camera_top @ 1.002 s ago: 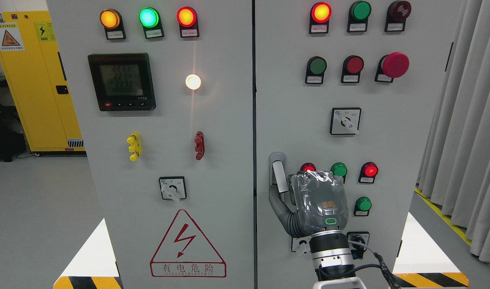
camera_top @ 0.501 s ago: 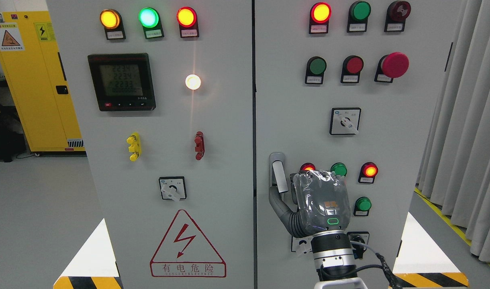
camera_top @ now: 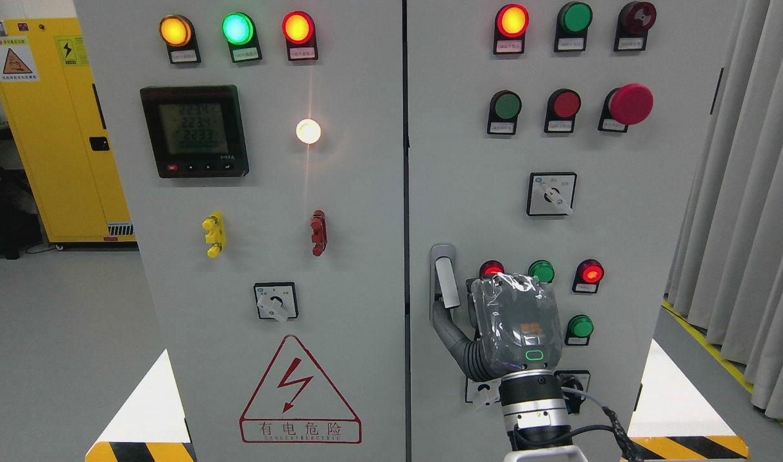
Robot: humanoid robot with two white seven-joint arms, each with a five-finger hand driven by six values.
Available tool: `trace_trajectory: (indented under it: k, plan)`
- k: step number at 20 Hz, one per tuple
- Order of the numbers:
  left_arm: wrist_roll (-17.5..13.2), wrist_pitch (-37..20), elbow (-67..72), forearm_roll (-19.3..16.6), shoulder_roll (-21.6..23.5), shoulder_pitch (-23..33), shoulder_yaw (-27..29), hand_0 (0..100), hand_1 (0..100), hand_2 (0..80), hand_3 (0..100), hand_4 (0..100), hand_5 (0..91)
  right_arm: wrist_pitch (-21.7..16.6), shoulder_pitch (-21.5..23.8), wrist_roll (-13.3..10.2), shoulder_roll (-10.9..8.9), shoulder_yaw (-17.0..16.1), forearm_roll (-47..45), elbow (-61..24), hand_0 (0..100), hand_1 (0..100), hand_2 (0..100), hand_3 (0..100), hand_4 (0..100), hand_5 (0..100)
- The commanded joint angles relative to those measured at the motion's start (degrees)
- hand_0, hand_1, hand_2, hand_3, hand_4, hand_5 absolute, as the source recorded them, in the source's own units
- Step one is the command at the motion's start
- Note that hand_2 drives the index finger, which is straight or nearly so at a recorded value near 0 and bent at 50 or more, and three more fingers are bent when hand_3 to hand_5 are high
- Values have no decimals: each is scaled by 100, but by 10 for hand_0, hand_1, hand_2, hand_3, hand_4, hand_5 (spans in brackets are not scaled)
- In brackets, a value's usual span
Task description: Release door handle
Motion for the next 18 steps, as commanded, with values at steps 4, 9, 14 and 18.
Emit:
trace_trajectory:
  k: [4,9,14,18]
  plan:
    - [-2,1,-70,0,0,0,0,120,556,0,0,0,0,-2,4,10,0,-48,-10,-22,412,430,961,1000,1000,1000]
    - [-2,1,-70,0,0,0,0,120,556,0,0,0,0,-2,4,10,0,-84,-19,-39,416,421,961,1000,1000,1000]
    - [-2,1,-70,0,0,0,0,120,556,0,0,0,0,-2,4,1,0,-84,-19,-40,424,411,960,1000,1000,1000]
    - [-2,1,-70,0,0,0,0,120,556,0,0,0,0,-2,4,10,-9,-84,-19,-40,446,412,961,1000,1000,1000]
